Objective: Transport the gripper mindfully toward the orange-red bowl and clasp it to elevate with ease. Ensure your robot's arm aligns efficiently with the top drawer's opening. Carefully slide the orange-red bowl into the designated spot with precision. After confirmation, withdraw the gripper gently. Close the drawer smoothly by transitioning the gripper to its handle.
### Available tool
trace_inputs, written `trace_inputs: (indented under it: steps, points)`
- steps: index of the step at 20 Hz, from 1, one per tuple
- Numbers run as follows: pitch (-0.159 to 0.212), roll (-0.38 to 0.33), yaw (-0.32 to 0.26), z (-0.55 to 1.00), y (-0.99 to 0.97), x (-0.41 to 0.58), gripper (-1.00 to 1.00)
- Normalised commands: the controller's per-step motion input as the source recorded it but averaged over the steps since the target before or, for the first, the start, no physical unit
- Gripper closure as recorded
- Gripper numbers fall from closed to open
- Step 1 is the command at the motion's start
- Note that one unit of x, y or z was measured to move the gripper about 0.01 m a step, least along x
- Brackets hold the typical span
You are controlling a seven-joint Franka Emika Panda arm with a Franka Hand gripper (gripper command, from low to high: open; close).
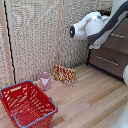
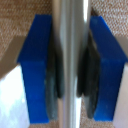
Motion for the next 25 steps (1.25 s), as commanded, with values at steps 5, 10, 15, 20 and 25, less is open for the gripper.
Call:
trace_inputs:
  steps: [5, 10, 15, 20, 25]
  points:
    - [0.020, 0.033, 0.036, 0.22, -0.99, 0.002, 1.00]
    - [0.005, 0.034, 0.023, 0.06, -0.50, -0.041, -1.00]
    - [-0.003, 0.000, 0.018, 0.02, -0.01, -0.055, -1.00]
    - [0.024, 0.007, -0.016, 0.16, -0.03, 0.115, -1.00]
    - [0.057, 0.008, -0.004, 0.00, 0.25, 0.150, -1.00]
